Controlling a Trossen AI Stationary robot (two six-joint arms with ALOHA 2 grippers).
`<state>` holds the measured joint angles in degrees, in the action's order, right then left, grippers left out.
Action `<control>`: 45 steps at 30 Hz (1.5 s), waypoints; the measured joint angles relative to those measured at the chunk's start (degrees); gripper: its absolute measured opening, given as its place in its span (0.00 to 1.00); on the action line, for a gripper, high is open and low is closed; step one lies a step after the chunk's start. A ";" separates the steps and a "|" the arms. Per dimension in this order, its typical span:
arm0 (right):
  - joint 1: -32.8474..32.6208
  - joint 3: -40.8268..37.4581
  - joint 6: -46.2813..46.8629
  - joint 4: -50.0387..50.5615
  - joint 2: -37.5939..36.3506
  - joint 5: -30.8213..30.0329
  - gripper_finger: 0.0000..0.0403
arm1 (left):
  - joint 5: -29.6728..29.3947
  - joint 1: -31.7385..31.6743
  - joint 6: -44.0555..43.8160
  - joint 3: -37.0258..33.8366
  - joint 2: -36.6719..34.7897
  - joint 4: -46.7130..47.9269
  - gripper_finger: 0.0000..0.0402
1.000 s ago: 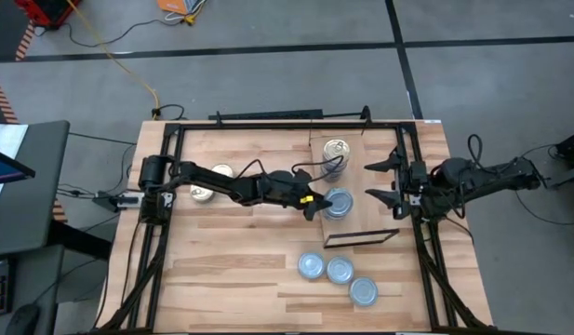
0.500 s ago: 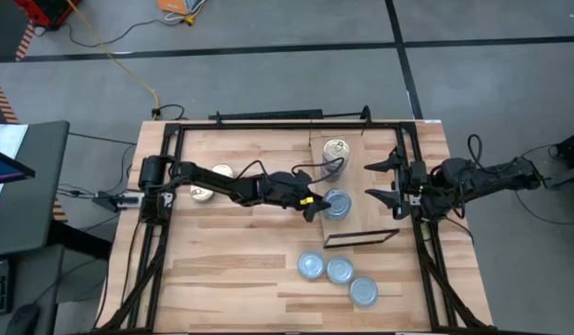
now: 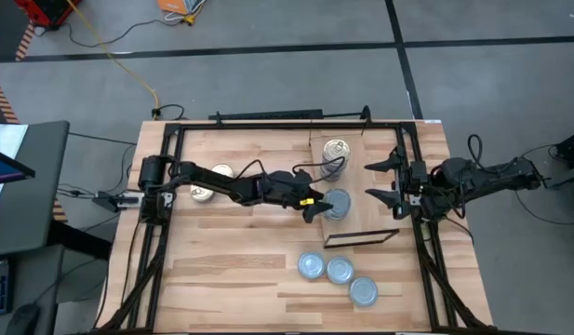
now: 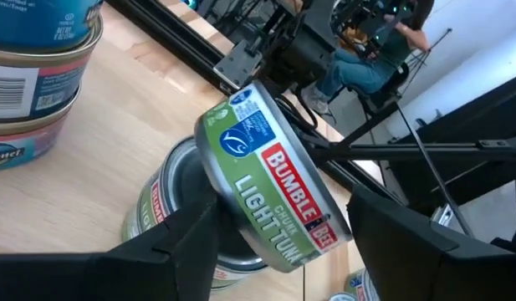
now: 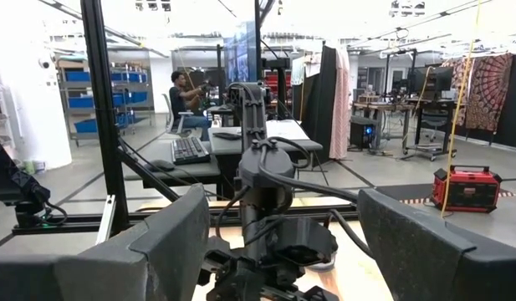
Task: Stack canned seafood by type on shelf
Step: Stack the green tuna can on top of the other green tuna can on the shelf, then stack the blue-pink tuna can on top of the other blue-pink tuna can on the shelf
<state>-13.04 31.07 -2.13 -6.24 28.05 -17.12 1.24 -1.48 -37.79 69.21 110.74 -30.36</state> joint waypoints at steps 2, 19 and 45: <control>0.00 0.00 0.02 0.00 0.00 0.00 0.81 | 0.81 -0.04 0.90 0.00 0.00 0.10 0.62; 0.00 0.00 -0.01 0.11 0.00 0.02 0.81 | 1.02 -1.03 11.64 2.85 -0.55 10.68 0.63; 0.00 0.04 -0.04 1.61 0.07 0.02 0.81 | -5.77 -0.85 27.11 4.68 -7.18 22.00 0.69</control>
<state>-13.04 31.11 -2.17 -4.63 28.12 -17.10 -4.52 -2.33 -10.68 73.89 103.56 -8.36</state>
